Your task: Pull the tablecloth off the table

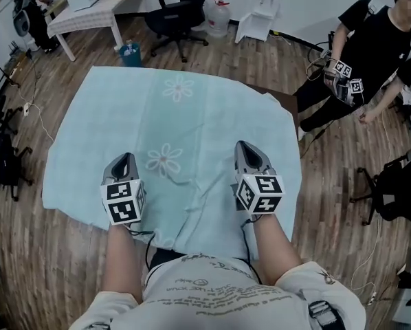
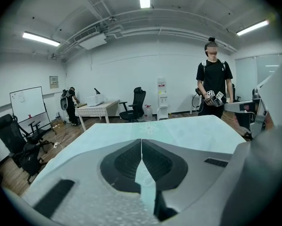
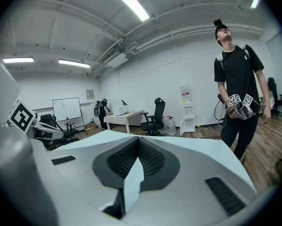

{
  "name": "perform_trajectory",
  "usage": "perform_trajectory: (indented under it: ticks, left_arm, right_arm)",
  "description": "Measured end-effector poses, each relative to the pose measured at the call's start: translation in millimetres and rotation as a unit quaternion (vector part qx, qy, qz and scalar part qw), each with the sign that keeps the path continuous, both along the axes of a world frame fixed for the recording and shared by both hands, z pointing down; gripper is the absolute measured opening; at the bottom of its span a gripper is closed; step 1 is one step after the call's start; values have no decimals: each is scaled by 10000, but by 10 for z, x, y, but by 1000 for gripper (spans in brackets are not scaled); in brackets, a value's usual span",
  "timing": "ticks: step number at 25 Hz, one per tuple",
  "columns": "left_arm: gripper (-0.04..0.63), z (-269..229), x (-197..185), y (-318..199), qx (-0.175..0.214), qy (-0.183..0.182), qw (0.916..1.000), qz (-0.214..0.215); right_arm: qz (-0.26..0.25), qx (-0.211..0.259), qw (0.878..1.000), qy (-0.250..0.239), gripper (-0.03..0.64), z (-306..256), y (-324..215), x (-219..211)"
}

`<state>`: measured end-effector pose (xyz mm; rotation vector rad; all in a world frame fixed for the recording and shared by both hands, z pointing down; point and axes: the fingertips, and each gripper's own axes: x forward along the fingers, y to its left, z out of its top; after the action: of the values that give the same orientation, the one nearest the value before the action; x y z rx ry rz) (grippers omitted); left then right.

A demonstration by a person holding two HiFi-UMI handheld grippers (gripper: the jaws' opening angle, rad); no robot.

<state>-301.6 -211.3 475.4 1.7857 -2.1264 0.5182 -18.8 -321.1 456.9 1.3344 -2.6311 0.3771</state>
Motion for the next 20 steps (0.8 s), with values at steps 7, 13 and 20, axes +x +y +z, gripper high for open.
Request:
perform_trajectory:
  ticks: [7, 13, 20]
  left_arm:
    - [12, 231, -421, -431, -168, 180, 9995, 207]
    - [99, 576, -787, -754, -484, 288, 9967, 577]
    - [191, 1176, -1361, -968, -988, 417, 9924, 605]
  right_arm:
    - [494, -199, 9980, 343, 12, 231, -296, -69]
    - [908, -337, 9921, 794, 15, 511, -501, 33]
    - [1307, -782, 9805, 1244, 130, 1006, -581, 302]
